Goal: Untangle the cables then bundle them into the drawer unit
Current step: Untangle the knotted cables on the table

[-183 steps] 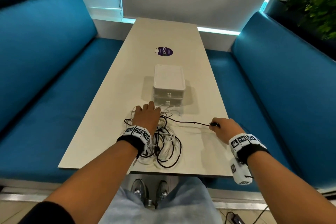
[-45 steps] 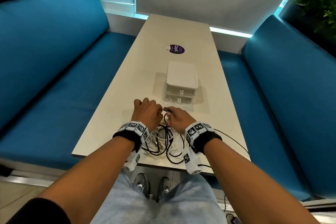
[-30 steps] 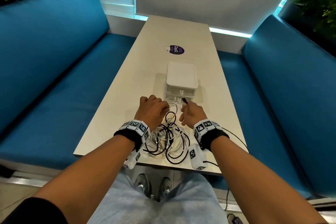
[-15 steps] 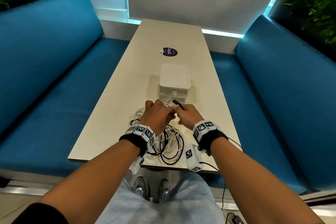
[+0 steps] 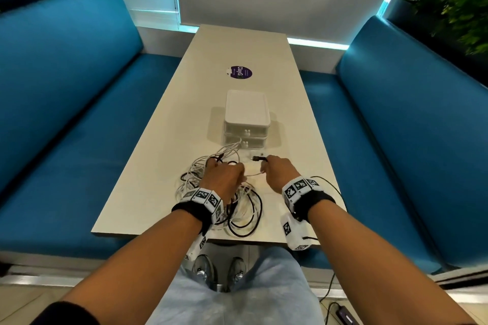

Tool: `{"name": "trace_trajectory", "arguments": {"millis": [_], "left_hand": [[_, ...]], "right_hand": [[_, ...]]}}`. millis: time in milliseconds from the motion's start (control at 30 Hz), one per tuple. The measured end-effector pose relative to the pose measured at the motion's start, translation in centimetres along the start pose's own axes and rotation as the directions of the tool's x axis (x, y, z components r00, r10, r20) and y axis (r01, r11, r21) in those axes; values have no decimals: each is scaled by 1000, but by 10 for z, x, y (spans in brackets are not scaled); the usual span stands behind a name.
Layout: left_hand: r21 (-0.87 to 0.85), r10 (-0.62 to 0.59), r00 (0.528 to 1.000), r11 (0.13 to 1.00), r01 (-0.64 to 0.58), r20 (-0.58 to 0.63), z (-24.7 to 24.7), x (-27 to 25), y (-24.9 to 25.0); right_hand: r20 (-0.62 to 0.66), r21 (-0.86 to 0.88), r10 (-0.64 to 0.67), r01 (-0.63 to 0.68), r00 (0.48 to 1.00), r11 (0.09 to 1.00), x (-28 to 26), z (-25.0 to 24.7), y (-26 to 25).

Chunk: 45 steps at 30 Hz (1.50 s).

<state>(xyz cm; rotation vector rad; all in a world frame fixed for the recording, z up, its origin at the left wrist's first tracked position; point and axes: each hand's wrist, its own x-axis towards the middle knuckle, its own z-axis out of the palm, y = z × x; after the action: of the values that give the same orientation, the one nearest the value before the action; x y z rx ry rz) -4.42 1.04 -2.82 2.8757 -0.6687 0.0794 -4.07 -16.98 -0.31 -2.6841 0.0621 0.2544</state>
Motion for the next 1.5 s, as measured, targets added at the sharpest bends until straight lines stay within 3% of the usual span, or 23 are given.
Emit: {"name": "trace_trajectory", "arguments": {"millis": [133,200,367,533,667,800,967,1100,1200,1333,1500], "left_hand": [[69,11,999,998,-14,46,2,1,-10],[109,18,997,994,-26,69,4,3,-5],[194,31,996,980,-48,87,6,5,2],[212,30,992,976,-57,126,2,6,9],[214,39,991,975,-67,131,-1,2,10],[229,99,990,966,-120,98,-2,-3,8],[220,158,985,961,-169,67,-4,3,3],[274,106,993,954,-118,59,-10,5,-20],[299,47,996,952,-66,71,-13,1,-38],[313,116,992,941,-126,49,-10,0,-23],[299,135,990,944,-137,30,-6,5,-10]], "right_hand": [[-65,-75,164,-169,984,983,-2,-11,33],[-87,-12,162,-164,983,986,-5,-15,35],[-96,264,18,8,995,965,-11,-17,18],[27,375,-145,124,989,919,-15,-4,-8],[61,175,-239,226,969,958,-15,5,-18],[91,151,-248,232,965,961,-17,3,-21],[75,-156,-271,280,960,947,-16,0,-11],[40,-368,-155,159,987,916,-19,-9,16],[-22,-414,54,-58,998,909,-23,-21,50],[-77,-301,146,-162,986,940,-22,-15,54],[-145,27,133,-130,981,991,-13,-6,24]]}}
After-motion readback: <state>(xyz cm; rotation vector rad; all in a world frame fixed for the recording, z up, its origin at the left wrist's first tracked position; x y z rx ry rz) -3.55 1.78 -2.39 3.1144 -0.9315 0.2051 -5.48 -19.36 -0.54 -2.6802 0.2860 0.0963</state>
